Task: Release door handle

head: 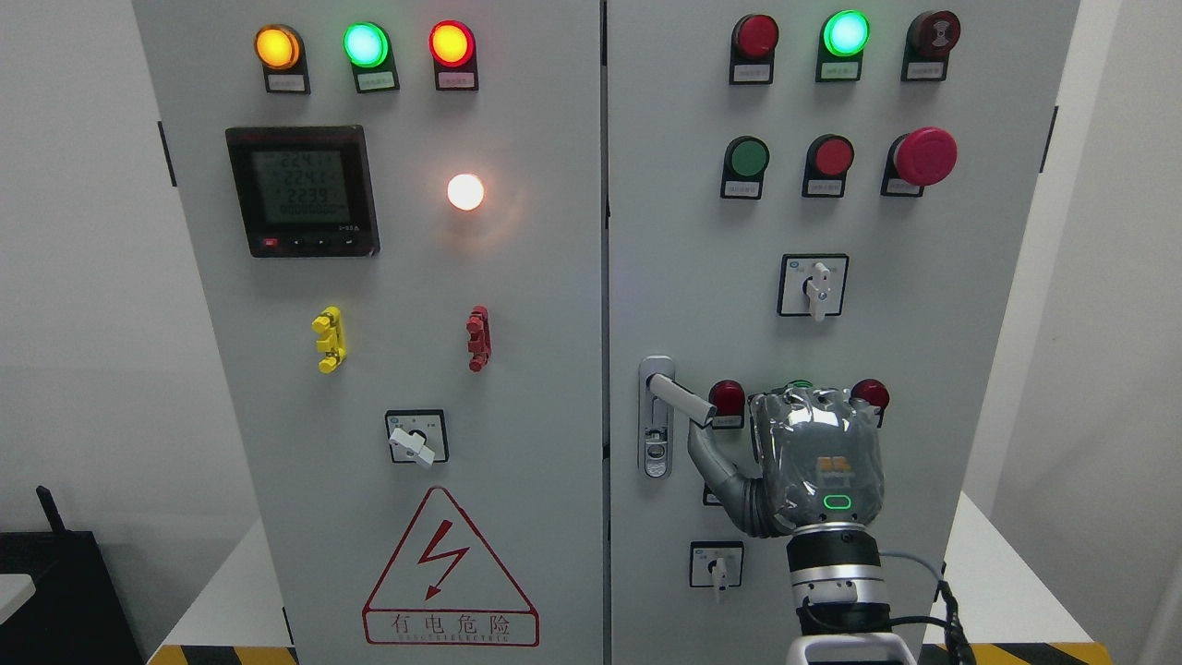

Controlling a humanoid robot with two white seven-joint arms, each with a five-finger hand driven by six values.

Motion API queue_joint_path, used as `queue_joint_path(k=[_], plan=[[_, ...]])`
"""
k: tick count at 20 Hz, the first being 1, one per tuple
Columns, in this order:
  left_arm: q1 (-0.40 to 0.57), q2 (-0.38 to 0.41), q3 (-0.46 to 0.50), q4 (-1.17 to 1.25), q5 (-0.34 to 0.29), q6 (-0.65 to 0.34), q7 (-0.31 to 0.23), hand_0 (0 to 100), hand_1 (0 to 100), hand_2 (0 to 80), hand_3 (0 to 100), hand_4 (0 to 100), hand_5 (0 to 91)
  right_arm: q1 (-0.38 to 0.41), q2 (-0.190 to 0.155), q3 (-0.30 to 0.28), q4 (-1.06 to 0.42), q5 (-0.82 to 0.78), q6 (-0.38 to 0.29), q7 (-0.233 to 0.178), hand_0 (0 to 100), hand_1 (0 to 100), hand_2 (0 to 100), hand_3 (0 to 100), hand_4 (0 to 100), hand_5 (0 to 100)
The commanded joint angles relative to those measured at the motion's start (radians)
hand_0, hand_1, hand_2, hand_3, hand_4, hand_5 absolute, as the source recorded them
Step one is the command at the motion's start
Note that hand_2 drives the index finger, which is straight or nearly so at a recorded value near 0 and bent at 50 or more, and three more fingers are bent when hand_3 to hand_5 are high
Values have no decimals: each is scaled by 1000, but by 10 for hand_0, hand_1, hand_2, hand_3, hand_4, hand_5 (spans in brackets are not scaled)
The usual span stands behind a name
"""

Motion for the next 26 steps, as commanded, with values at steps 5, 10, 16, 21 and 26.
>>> queue_joint_path(k=[5, 10, 16, 21, 26], plan=[[0, 0, 11, 17, 0, 1, 1, 120, 389, 0, 0, 0, 0, -6, -1, -4, 0, 0, -1, 1, 404, 50, 965, 1000, 1000, 966], [1, 0, 11, 17, 0, 1, 1, 120, 389, 0, 0, 0, 0, -8, 0, -4, -2, 0, -1, 1, 405, 49, 965, 1000, 1000, 966], [0, 0, 11, 17, 0, -1, 1, 120, 389, 0, 0, 0, 0, -8, -1, -4, -2, 0, -1, 1, 406, 49, 965, 1000, 1000, 965], [0, 0, 11, 17, 0, 1, 1, 120, 389, 0, 0, 0, 0, -8, -1, -2, -2, 0, -2, 1, 406, 49, 965, 1000, 1000, 965], [0, 0, 11, 17, 0, -1, 1, 120, 389, 0, 0, 0, 0, -6, 0, -2, -3, -2, -2, -1, 407, 50, 965, 1000, 1000, 965]])
